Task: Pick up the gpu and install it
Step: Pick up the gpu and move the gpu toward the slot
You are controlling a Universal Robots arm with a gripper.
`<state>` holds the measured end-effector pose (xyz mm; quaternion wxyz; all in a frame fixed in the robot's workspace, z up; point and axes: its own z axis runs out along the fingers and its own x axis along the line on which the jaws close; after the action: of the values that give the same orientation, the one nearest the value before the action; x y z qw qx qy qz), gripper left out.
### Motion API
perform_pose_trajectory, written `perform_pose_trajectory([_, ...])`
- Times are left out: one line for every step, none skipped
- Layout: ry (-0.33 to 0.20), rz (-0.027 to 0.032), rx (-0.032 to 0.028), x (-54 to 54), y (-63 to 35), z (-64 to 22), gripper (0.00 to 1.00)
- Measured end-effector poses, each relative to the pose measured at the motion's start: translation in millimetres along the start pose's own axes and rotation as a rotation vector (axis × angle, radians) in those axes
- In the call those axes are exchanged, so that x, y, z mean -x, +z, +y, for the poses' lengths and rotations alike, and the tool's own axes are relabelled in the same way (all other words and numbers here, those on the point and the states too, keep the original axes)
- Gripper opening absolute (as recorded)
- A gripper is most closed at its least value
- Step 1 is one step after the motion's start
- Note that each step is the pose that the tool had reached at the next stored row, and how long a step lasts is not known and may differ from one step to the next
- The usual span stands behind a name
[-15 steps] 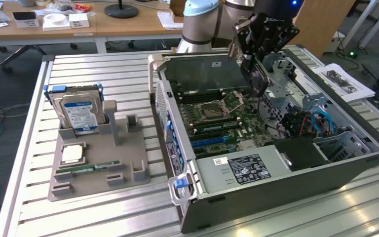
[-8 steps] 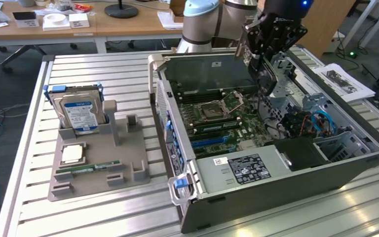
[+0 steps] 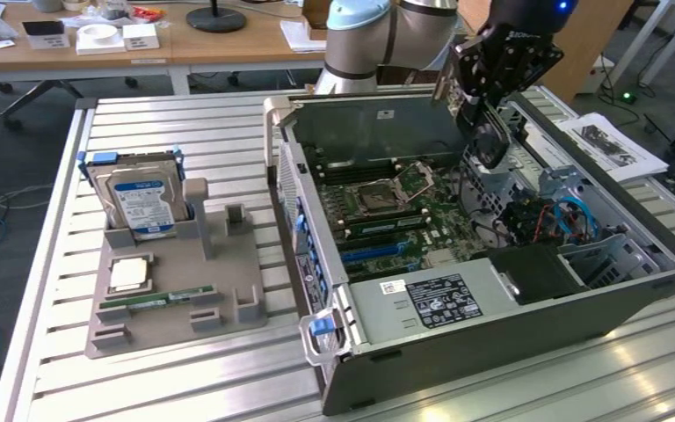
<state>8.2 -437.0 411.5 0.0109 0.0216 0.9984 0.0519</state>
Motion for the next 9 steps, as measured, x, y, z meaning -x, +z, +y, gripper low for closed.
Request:
perform_pose_trajectory([0.000,0.0000,0.0000,2.4,0.1,0.1,0.27])
perform_pose_trajectory([0.000,0.0000,0.0000,4.6,0.1,0.2,0.27])
perform_pose_trajectory([0.000,-0.0001,0.0001,7.0,0.2,0.3,0.27])
perform_pose_trajectory([0.000,0.0000,0.0001,9.3,0.3,0.4,0.27])
perform_pose_trajectory([0.000,0.0000,0.0000,11.7,0.3,0.5,0.27])
perform_pose_trajectory([0.000,0.0000,0.0001,13.5,0.4,0.6,0.27])
perform_pose_trajectory([0.000,0.0000,0.0002,14.0,0.4,0.6,0.27])
perform_pose_trajectory([0.000,0.0000,0.0001,14.0,0.4,0.6,0.27])
perform_pose_trajectory([0.000,0.0000,0.0000,14.0,0.4,0.6,0.27])
